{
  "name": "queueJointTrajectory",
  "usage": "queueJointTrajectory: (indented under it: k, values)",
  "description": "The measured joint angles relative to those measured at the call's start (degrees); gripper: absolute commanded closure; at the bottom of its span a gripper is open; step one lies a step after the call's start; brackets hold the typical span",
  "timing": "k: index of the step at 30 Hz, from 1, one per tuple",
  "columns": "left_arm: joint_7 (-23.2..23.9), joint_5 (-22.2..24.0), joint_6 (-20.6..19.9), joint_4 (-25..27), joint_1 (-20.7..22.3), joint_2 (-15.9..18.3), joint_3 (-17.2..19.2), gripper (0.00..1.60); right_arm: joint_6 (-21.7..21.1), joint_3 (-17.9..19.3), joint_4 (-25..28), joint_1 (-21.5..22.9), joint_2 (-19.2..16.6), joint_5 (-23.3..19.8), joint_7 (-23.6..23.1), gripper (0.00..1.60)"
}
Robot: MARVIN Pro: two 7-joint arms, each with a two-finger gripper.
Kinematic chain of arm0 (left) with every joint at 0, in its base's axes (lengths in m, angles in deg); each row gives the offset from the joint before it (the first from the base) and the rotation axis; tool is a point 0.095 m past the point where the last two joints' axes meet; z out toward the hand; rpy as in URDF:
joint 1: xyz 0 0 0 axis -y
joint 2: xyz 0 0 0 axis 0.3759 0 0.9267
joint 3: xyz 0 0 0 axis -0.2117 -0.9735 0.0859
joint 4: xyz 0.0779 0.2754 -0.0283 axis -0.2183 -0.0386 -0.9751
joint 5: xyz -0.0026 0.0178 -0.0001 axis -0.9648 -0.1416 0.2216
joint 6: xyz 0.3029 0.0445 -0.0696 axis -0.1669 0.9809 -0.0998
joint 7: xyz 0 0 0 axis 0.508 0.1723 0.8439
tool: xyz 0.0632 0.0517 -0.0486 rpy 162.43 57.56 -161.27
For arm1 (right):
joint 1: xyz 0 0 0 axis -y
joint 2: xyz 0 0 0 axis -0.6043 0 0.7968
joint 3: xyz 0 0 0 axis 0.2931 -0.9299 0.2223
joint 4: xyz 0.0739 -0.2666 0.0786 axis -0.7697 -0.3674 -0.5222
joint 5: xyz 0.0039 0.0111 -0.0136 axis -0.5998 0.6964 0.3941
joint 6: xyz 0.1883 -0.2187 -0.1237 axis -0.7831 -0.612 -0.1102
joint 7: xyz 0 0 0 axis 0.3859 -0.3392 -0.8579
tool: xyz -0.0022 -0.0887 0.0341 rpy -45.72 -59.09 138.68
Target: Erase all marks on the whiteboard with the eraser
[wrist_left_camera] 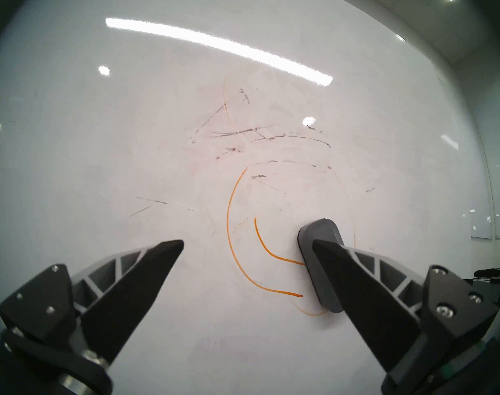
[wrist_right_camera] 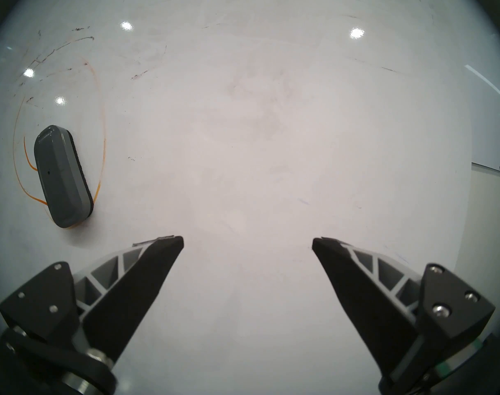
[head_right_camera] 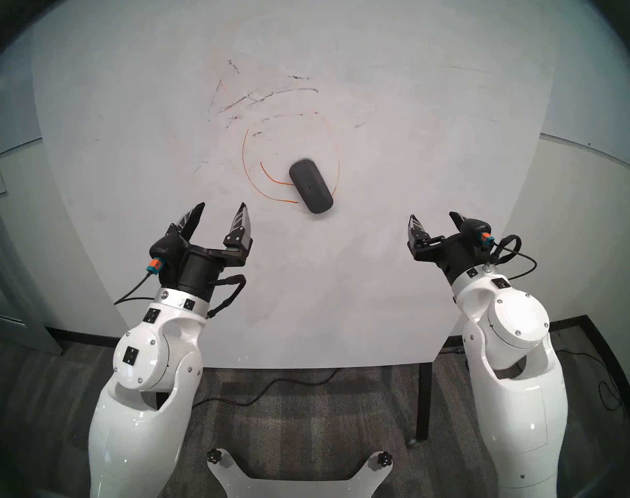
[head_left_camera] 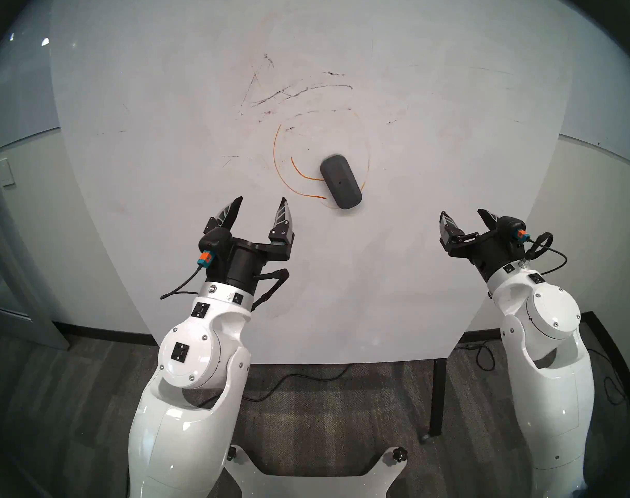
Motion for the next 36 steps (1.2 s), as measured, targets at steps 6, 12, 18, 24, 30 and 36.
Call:
queueJointTrajectory:
  k: [6, 12, 18, 24, 30, 36]
  values:
    - [-0.25, 1.15, -2.52, -2.28, 3.74, -1.38, -2.4, 0.0, 0.0, 0.0, -0.01, 0.0, -0.03, -0.03, -0.01, 0.0]
    - [-1.84, 3.36, -4.38, -4.22, 7.2, -2.41, -4.06, 0.0, 0.0, 0.01, -0.01, 0.0, -0.06, -0.06, -0.02, 0.0]
    - [-3.77, 6.73, -6.04, -7.04, 10.87, -3.39, -5.89, 0.0, 0.0, 0.01, -0.01, 0.01, -0.12, -0.09, -0.03, 0.0]
    - [-5.87, 10.03, -7.06, -10.51, 14.29, -4.26, -7.94, 0.0, 0.0, 0.01, -0.01, 0.01, -0.18, -0.12, -0.03, 0.0]
    - [-7.92, 12.38, -7.49, -13.18, 17.33, -5.08, -10.15, 0.0, 0.0, 0.01, -0.01, 0.0, -0.22, -0.14, -0.03, 0.0]
    - [-10.94, 14.22, -7.08, -15.66, 20.69, -6.12, -13.26, 0.0, 0.0, 0.01, -0.01, 0.0, -0.26, -0.17, -0.03, 0.0]
